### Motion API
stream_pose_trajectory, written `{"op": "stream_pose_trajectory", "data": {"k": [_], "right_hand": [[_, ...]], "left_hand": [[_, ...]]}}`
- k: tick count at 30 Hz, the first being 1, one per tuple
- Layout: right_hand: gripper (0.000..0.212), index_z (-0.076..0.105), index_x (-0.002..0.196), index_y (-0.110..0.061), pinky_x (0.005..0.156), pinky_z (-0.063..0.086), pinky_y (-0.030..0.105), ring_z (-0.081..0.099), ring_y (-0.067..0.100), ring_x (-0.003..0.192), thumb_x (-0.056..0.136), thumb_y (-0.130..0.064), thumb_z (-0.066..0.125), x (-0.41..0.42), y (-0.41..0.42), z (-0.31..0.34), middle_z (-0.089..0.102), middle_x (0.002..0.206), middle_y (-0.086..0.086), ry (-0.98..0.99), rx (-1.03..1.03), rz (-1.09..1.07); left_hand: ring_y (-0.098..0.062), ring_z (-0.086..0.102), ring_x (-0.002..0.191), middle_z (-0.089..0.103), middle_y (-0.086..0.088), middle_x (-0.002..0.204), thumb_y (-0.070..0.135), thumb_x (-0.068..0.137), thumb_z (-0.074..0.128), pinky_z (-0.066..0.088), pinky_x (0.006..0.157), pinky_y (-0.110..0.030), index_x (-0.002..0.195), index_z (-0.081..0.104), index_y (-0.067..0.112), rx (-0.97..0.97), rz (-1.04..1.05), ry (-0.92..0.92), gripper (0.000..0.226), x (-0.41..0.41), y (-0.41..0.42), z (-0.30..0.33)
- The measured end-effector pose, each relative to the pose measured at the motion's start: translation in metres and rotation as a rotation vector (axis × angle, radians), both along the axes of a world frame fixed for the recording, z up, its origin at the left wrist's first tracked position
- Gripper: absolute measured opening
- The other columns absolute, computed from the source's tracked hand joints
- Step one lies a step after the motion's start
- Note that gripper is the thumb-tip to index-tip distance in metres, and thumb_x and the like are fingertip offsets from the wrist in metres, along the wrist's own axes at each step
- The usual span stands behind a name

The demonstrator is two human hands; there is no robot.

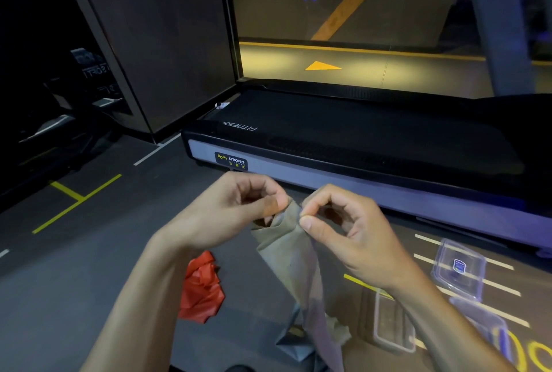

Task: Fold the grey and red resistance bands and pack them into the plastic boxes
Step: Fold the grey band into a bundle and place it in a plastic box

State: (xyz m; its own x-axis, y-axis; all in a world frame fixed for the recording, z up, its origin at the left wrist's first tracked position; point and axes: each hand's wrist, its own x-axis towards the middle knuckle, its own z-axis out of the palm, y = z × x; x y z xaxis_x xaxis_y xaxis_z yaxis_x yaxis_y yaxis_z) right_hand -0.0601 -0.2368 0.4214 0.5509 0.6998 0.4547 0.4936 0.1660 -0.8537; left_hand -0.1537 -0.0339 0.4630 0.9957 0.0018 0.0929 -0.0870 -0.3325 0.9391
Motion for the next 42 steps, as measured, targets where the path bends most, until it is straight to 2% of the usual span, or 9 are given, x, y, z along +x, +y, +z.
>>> {"op": "stream_pose_trajectory", "data": {"k": [4, 8, 11, 13, 19, 34, 42], "right_hand": [[0.009, 0.068, 0.091, -0.013, 0.1, 0.05, 0.045, 0.067, 0.022, 0.114, 0.094, -0.005, 0.071, 0.0005, -0.0032, 0.0023, 0.072, 0.098, -0.002, -0.015, -0.025, -0.012], [0.008, 0.067, 0.091, -0.013, 0.1, 0.05, 0.048, 0.066, 0.024, 0.116, 0.094, -0.007, 0.07, -0.0009, -0.0036, 0.0052, 0.071, 0.098, -0.003, -0.047, -0.033, 0.0], [0.009, 0.067, 0.09, -0.014, 0.098, 0.049, 0.05, 0.066, 0.024, 0.115, 0.094, -0.007, 0.07, -0.0006, -0.0028, 0.0063, 0.07, 0.097, -0.003, -0.089, -0.059, -0.004], [0.009, 0.066, 0.091, -0.014, 0.096, 0.05, 0.051, 0.066, 0.024, 0.112, 0.094, -0.007, 0.07, -0.0005, -0.0022, 0.0061, 0.069, 0.097, -0.003, -0.098, -0.063, -0.01], [0.008, 0.066, 0.091, -0.017, 0.083, 0.049, 0.056, 0.066, 0.028, 0.092, 0.094, -0.01, 0.068, 0.001, -0.0014, 0.0043, 0.069, 0.093, 0.002, -0.087, -0.05, -0.022], [0.01, 0.064, 0.088, -0.017, 0.081, 0.053, 0.039, 0.064, 0.022, 0.086, 0.092, -0.009, 0.068, -0.0012, 0.0004, 0.0054, 0.066, 0.088, -0.003, -0.095, -0.061, -0.012], [0.014, 0.064, 0.088, -0.016, 0.083, 0.053, 0.037, 0.065, 0.023, 0.087, 0.092, -0.004, 0.069, -0.0009, 0.0004, 0.0064, 0.066, 0.088, -0.003, -0.099, -0.076, -0.002]], "left_hand": [[-0.019, 0.046, 0.072, 0.057, -0.006, 0.078, 0.024, 0.103, 0.058, 0.04, 0.067, -0.029, 0.096, 0.066, 0.001, 0.037, -0.062, 0.026, 0.026, 0.0005, -0.0004, -0.0018], [-0.024, 0.044, 0.076, 0.056, -0.014, 0.082, 0.029, 0.101, 0.055, 0.036, 0.072, -0.042, 0.098, 0.063, -0.002, 0.042, -0.072, 0.04, 0.032, 0.0005, -0.0002, -0.002], [-0.027, 0.05, 0.08, 0.059, -0.026, 0.087, 0.027, 0.102, 0.053, 0.041, 0.076, -0.045, 0.1, 0.062, -0.004, 0.033, -0.097, 0.063, 0.033, 0.0008, -0.0005, -0.0027], [-0.027, 0.056, 0.082, 0.063, -0.023, 0.089, 0.026, 0.101, 0.053, 0.047, 0.077, -0.041, 0.099, 0.063, -0.003, 0.02, -0.103, 0.065, 0.03, 0.0015, -0.0005, -0.0031], [-0.026, 0.063, 0.083, 0.064, -0.03, 0.093, 0.022, 0.102, 0.054, 0.053, 0.078, -0.038, 0.099, 0.065, 0.0, 0.007, -0.104, 0.039, 0.025, 0.002, 0.001, -0.0041], [-0.026, 0.059, 0.08, 0.062, -0.033, 0.091, 0.021, 0.1, 0.056, 0.051, 0.077, -0.036, 0.1, 0.064, -0.005, 0.014, -0.096, 0.025, 0.027, 0.0013, -0.0021, -0.003], [-0.024, 0.057, 0.078, 0.06, -0.031, 0.086, 0.021, 0.102, 0.056, 0.05, 0.077, -0.035, 0.1, 0.064, -0.006, 0.009, -0.101, 0.046, 0.028, 0.001, -0.003, -0.0014]]}}
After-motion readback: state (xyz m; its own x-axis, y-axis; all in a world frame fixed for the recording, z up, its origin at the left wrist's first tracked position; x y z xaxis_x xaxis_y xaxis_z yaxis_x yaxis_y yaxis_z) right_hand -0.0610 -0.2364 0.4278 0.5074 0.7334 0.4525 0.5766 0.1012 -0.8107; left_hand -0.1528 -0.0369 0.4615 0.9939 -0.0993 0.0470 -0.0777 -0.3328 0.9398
